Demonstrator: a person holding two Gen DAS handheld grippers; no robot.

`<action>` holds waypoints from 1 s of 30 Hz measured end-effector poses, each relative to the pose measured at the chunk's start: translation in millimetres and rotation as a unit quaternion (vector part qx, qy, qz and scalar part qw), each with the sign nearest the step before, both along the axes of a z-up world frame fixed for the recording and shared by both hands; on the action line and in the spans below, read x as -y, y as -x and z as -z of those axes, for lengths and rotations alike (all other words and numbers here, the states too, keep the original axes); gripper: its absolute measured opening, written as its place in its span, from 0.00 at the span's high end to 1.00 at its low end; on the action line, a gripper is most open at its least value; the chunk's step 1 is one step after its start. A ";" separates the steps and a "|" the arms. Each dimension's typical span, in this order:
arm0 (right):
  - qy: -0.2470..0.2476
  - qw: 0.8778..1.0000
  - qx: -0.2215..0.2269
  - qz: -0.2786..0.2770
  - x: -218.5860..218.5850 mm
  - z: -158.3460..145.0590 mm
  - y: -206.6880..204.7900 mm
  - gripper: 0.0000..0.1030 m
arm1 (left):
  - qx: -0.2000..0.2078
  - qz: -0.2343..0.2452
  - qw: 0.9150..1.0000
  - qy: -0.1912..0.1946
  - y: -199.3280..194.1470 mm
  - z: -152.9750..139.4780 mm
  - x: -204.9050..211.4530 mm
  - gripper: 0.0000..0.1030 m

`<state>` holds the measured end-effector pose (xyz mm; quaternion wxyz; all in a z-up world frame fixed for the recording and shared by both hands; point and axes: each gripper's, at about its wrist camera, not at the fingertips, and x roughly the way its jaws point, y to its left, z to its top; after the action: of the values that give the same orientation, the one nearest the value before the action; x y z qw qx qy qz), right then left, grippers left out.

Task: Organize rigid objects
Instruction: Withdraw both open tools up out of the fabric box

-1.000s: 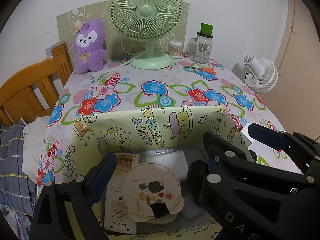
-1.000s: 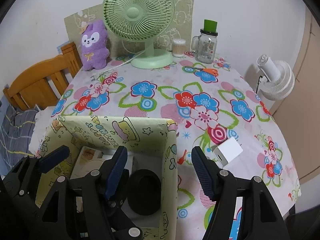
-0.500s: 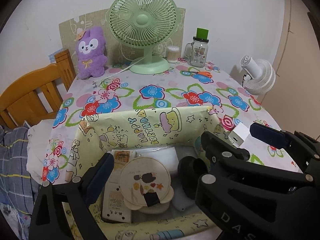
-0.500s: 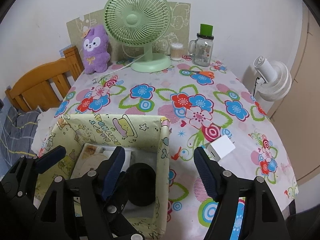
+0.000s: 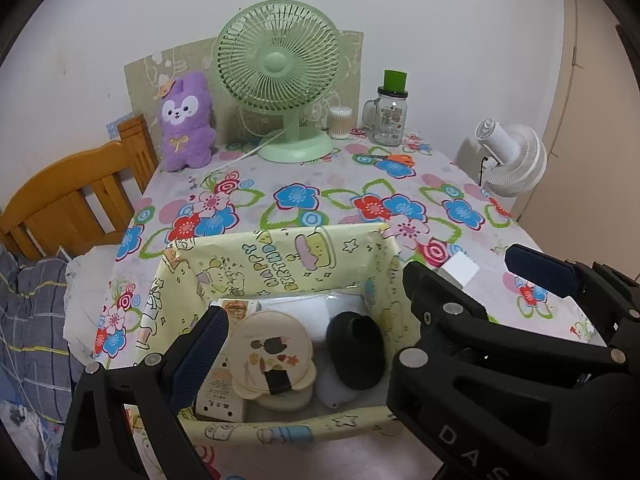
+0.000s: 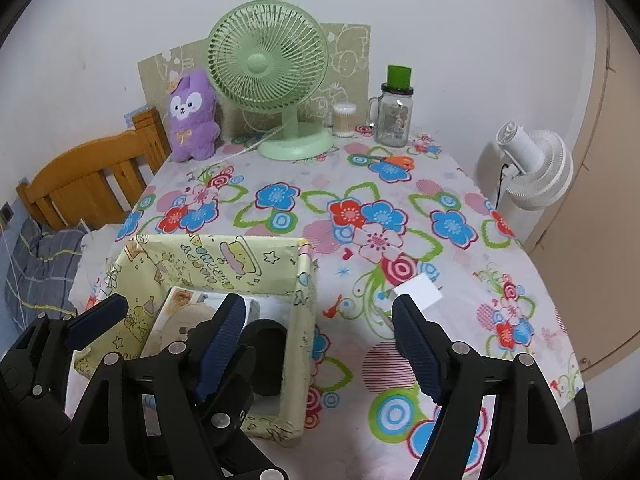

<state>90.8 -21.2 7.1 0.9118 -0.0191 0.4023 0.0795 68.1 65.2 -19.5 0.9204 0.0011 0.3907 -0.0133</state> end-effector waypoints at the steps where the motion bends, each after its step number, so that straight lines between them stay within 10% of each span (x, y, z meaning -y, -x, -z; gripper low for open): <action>1: 0.001 1.000 0.002 0.000 0.8 -1.9 1.2 0.23 | 0.002 0.000 1.000 -0.001 0.9 -1.7 1.9 0.05; 30: 0.002 0.999 0.045 0.005 58.5 -30.1 27.2 0.07 | 0.036 0.013 0.999 -0.016 25.9 -26.6 57.4 0.00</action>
<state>63.6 -79.7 37.2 0.9294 -0.0231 0.3609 0.0734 42.2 7.8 7.1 0.9335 0.0212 0.3574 -0.0189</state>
